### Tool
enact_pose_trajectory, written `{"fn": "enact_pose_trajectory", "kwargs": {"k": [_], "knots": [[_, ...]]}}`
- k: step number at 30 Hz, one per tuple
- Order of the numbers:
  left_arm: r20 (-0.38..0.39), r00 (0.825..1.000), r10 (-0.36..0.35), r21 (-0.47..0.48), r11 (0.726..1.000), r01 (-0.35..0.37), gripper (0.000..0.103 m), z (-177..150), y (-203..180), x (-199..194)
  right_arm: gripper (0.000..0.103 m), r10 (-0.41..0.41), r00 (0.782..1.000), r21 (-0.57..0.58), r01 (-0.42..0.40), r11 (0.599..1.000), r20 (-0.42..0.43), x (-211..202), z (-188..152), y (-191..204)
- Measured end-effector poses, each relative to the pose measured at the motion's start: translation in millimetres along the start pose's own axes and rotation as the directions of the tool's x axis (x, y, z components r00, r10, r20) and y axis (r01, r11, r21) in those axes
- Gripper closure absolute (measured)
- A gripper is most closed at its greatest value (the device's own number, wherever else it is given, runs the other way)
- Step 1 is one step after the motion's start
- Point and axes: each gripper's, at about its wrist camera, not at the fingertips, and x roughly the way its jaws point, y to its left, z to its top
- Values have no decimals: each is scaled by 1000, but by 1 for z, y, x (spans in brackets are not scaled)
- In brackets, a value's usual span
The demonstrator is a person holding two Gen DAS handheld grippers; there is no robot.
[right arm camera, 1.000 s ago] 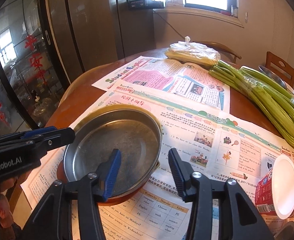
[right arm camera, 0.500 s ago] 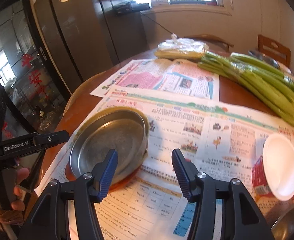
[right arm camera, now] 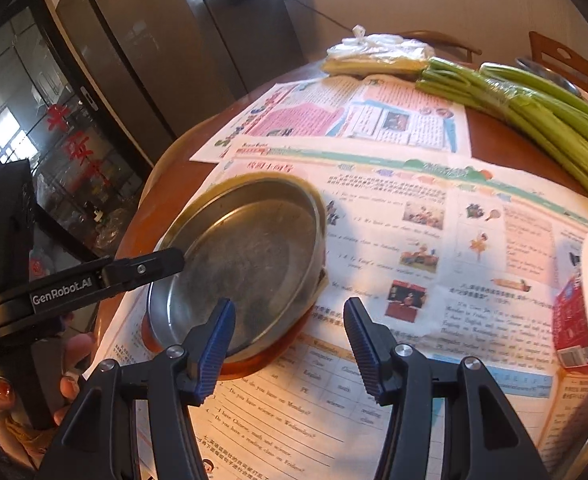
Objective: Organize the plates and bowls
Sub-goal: 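Lower the steel pan onto the yellow shell plate and open the right tool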
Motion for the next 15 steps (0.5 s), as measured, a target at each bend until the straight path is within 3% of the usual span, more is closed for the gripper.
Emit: {"fn": "enact_pose_trajectory", "kwargs": {"k": [5, 15], "knots": [[-12, 1000, -6, 7, 1000, 6, 44, 1, -1, 6, 47, 25, 999, -29, -26, 999, -31, 10, 0, 10], [-26, 999, 21, 46, 999, -20, 44, 0, -9, 14, 44, -5, 999, -59, 3, 998, -36, 15, 1, 15]]}}
